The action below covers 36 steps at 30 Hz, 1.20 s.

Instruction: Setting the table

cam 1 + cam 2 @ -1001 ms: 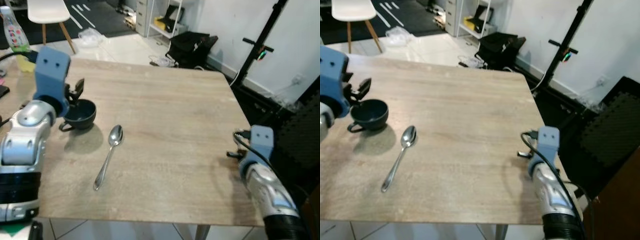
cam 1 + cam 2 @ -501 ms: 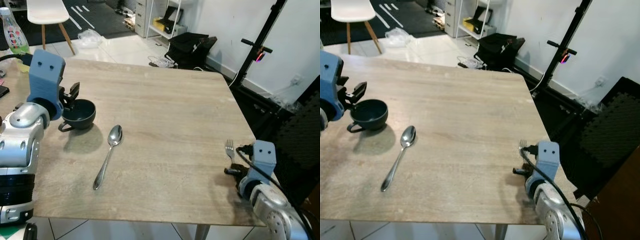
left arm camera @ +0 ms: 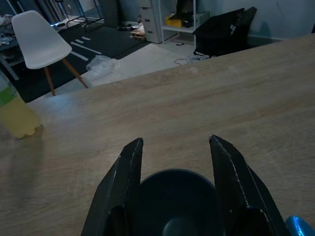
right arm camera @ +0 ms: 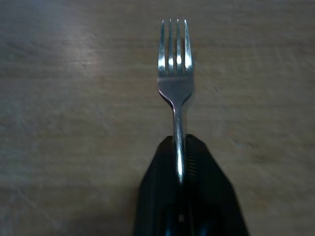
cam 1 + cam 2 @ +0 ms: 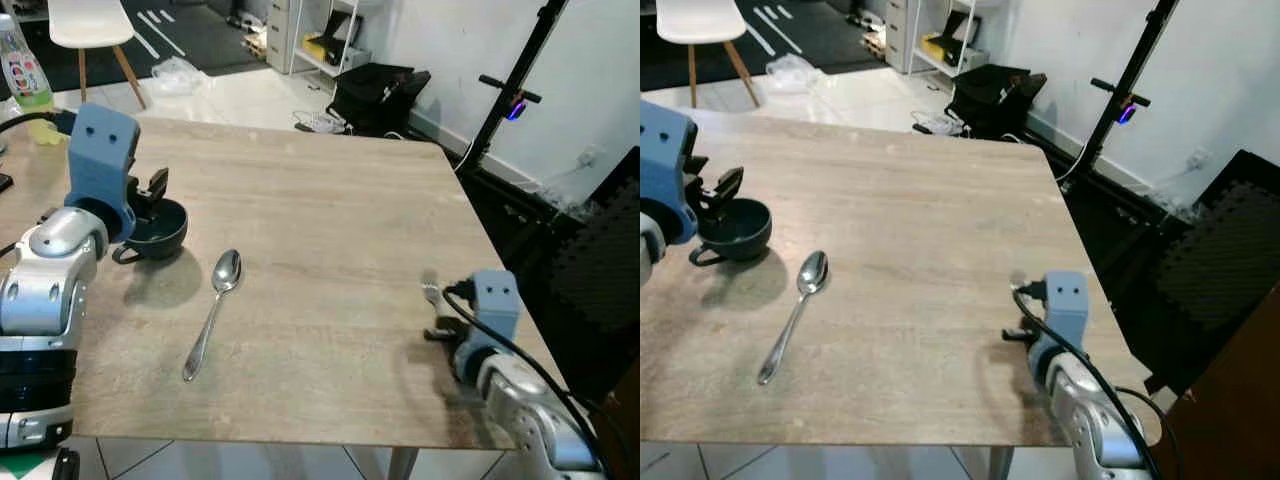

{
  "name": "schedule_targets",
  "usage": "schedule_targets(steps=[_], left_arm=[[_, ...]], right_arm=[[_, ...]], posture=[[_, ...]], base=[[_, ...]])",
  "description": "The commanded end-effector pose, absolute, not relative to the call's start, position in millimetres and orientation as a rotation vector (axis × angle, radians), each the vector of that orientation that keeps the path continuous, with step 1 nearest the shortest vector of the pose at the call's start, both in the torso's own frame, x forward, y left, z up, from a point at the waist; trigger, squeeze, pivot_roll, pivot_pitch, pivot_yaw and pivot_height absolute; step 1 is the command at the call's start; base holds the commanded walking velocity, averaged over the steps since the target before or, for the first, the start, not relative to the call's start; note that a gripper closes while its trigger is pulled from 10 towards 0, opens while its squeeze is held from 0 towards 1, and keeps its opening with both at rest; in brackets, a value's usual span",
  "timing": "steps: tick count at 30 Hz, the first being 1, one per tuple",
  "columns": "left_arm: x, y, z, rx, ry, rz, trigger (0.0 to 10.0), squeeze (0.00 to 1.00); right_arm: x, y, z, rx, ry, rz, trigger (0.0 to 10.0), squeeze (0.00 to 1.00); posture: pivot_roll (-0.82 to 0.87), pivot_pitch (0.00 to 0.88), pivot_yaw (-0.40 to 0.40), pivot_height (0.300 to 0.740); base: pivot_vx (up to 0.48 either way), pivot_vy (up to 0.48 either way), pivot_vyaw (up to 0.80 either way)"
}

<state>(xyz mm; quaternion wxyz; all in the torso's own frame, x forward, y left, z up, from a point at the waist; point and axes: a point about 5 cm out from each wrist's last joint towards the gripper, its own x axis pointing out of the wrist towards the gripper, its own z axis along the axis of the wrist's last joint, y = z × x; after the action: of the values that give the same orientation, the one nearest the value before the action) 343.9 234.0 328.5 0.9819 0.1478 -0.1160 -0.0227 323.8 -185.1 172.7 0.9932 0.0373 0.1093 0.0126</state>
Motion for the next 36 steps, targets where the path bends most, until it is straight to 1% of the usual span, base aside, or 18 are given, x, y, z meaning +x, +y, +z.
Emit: schedule_targets(steps=[1, 7, 8, 13, 15, 17, 20, 21, 22, 23, 24, 25, 26, 27, 31, 32, 34, 36], left_arm=[[343.0, 232.2, 322.2, 0.295, -0.215, -0.051, 10.0, 0.0], [341.9, 231.7, 320.2, 0.296, -0.211, -0.05, 10.0, 0.0], [341.7, 231.0, 318.7, 0.293, -0.208, -0.051, 10.0, 0.0], [342.0, 228.8, 316.9, 0.291, -0.206, -0.056, 10.0, 0.0], [342.3, 228.9, 316.4, 0.291, -0.203, -0.058, 10.0, 0.0], [342.4, 229.1, 316.1, 0.291, -0.202, -0.059, 10.0, 0.0], [344.2, 226.9, 313.4, 0.291, -0.193, -0.07, 10.0, 0.0], [347.0, 223.7, 310.6, 0.291, -0.184, -0.075, 10.0, 0.0], [347.0, 223.7, 310.6, 0.291, -0.184, -0.075, 10.0, 0.0], [350.0, 219.6, 307.7, 0.285, -0.171, -0.081, 10.0, 0.0], [350.0, 219.6, 307.7, 0.285, -0.171, -0.081, 10.0, 0.0], [353.1, 210.5, 301.7, 0.262, -0.139, -0.102, 10.0, 0.0], [353.1, 210.5, 301.7, 0.262, -0.139, -0.102, 10.0, 0.0], [349.2, 180.2, 280.5, 0.146, -0.05, -0.216, 10.0, 0.0], [340.5, 160.1, 265.0, 0.094, -0.002, -0.307, 10.0, 0.0], [336.6, 152.4, 254.8, 0.112, 0.015, -0.312, 10.0, 1.0], [329.2, 139.7, 243.8, 0.239, -0.005, -0.32, 10.0, 1.0], [325.8, 135.0, 238.9, 0.24, -0.001, -0.319, 10.0, 1.0]], right_arm=[[323.0, -186.4, 165.5, 0.085, 0.246, 0.015, 10.0, 1.0], [325.3, -185.7, 170.8, 0.154, 0.235, 0.019, 10.0, 1.0], [327.0, -193.2, 177.4, 0.244, 0.208, -0.034, 10.0, 0.0], [326.7, -210.9, 202.4, 0.321, 0.071, -0.122, 10.0, 0.0], [320.8, -210.6, 233.0, 0.268, -0.065, -0.095, 10.0, 0.0], [318.3, -209.1, 242.5, 0.242, -0.109, -0.083, 10.0, 0.0], [310.2, -182.7, 258.4, 0.19, -0.14, 0.045, 10.0, 0.0], [304.8, -158.8, 256.3, 0.189, -0.126, 0.149, 10.0, 0.0], [304.8, -158.8, 256.3, 0.189, -0.126, 0.149, 10.0, 0.0], [299.4, -139.6, 253.9, 0.185, -0.126, 0.227, 10.0, 0.0], [299.4, -139.6, 253.9, 0.185, -0.126, 0.227, 10.0, 0.0], [292.5, -118.4, 249.8, 0.194, -0.122, 0.321, 10.0, 0.0], [292.5, -118.4, 249.8, 0.194, -0.122, 0.321, 10.0, 0.0], [283.3, -93.7, 242.5, 0.237, -0.117, 0.403, 10.0, 0.0], [281.7, -88.8, 238.8, 0.254, -0.112, 0.403, 10.0, 0.0], [283.1, -89.7, 236.7, 0.261, -0.107, 0.387, 10.0, 0.0], [285.0, -92.4, 234.7, 0.272, -0.102, 0.364, 10.0, 0.0], [286.4, -95.3, 234.1, 0.265, -0.102, 0.354, 10.0, 0.0]], posture=[[0.1, 0.171, -0.018, 0.74], [0.11, 0.171, -0.024, 0.74], [0.1, 0.172, -0.026, 0.74], [0.1, 0.172, -0.025, 0.74], [0.1, 0.175, -0.019, 0.74], [0.1, 0.175, -0.019, 0.74], [0.09, 0.176, -0.013, 0.74], [0.09, 0.177, -0.011, 0.74], [0.09, 0.177, -0.011, 0.74], [0.09, 0.177, -0.011, 0.74], [0.09, 0.177, -0.011, 0.74], [0.1, 0.179, -0.004, 0.74], [0.1, 0.179, -0.004, 0.74], [0.1, 0.179, 0.002, 0.74], [0.1, 0.18, 0.001, 0.74], [0.1, 0.178, 0.003, 0.74], [0.1, 0.176, 0.003, 0.74], [0.1, 0.175, 0.004, 0.74]], base=[[0.0, 0.0, 0.0], [0.0, 0.0, 0.0], [0.0, 0.0, 0.0], [0.0, 0.0, 0.0], [0.0, 0.0, 0.0], [0.0, 0.0, 0.0], [0.0, 0.0, 0.0], [0.0, 0.0, 0.0], [0.0, 0.0, 0.0], [0.0, 0.0, 0.0], [0.0, 0.0, 0.0], [0.0, 0.0, 0.0], [0.0, 0.0, 0.0], [0.0, 0.0, 0.0], [0.0, 0.0, 0.0], [0.0, 0.0, 0.0], [0.0, 0.0, 0.0], [0.0, 0.0, 0.0]])
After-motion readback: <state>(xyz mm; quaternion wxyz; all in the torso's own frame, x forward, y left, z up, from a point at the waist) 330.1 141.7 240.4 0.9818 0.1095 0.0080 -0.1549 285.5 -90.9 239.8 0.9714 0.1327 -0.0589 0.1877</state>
